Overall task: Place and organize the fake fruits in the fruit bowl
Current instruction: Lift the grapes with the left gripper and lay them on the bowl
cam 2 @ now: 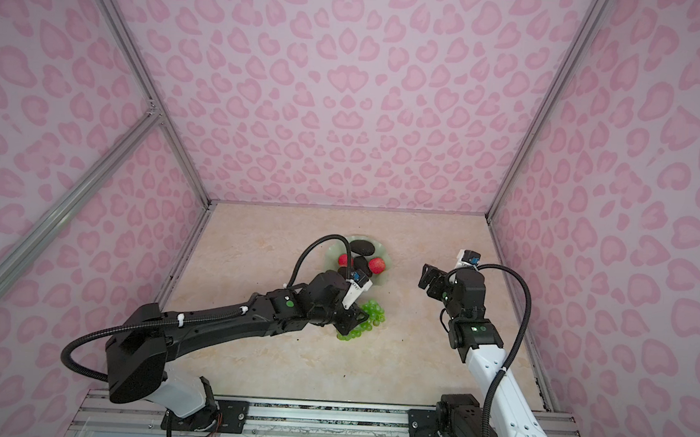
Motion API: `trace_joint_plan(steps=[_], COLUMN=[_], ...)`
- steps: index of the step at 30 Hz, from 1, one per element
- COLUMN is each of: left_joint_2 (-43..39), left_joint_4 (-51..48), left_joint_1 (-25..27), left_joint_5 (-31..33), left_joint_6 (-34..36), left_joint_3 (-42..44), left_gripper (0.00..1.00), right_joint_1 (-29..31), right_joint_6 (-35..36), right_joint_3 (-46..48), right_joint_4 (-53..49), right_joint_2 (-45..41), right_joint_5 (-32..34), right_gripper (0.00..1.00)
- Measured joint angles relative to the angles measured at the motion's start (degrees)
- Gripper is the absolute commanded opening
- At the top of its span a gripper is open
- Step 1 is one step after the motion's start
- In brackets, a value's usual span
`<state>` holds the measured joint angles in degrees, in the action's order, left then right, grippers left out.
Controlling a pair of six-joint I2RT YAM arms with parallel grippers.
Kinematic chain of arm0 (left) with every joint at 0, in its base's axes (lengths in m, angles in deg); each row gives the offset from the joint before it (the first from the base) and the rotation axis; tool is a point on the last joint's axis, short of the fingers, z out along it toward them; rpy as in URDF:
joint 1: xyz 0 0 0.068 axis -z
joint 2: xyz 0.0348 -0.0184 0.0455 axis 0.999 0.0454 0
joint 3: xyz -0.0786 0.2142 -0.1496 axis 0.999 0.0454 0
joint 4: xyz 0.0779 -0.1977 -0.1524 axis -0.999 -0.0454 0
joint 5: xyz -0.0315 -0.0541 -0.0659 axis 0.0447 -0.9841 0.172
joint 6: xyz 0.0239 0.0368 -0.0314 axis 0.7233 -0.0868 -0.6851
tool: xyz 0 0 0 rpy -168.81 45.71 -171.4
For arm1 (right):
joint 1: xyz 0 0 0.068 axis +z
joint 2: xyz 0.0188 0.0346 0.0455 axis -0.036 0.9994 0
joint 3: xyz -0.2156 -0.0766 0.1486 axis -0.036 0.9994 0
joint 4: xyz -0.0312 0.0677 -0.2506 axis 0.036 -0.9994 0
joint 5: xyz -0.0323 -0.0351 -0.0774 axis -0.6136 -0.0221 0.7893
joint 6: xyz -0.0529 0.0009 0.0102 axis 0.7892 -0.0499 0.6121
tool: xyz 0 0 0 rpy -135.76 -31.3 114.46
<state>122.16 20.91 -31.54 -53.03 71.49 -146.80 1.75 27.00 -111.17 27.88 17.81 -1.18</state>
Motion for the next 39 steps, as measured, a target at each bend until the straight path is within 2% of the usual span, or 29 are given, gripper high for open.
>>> trace_joint_plan(steps=[6,12,21,30,32,36,39], left_joint_2=[-6.1,-4.9,9.8,27.5,30.0,33.0,33.3], left_joint_4=[-1.7,-3.3,-4.0,-5.7,-6.0,-6.7,-7.3], left_joint_1=[-6.0,-11.3,-16.2,-17.6,-17.7,-17.9,-18.1], left_joint_5=[2.6,3.4,0.9,-0.2,-0.2,-0.5,-0.8], left_joint_6=[2.4,6.1,11.8,14.5,14.6,14.5,14.4], left_joint_3=[-1.2,-6.8,-20.6,-32.3,-33.9,-35.4,-35.4], left_gripper=[0.27,0.28,0.28,0.31,0.35,0.58,0.68], right_joint_1=[-0.5,-0.8,-1.2,-1.6,-1.6,-1.7,-1.9], right_joint_6=[-0.1,-0.1,-0.1,-0.1,-0.1,-0.1,-0.1], right_joint_3=[0.0,-0.8,-1.6,-2.4,-2.4,-2.4,-2.4], right_joint_4=[0.0,0.0,-0.4,-0.7,-0.7,-0.7,-0.6], right_joint_2=[-0.5,-0.5,-0.5,-0.3,-0.2,0.0,0.4], right_joint_5=[-0.4,-0.8,-1.7,-2.1,-2.1,-2.3,-2.3], right_gripper=[0.96,0.96,0.96,0.96,0.96,0.96,0.96])
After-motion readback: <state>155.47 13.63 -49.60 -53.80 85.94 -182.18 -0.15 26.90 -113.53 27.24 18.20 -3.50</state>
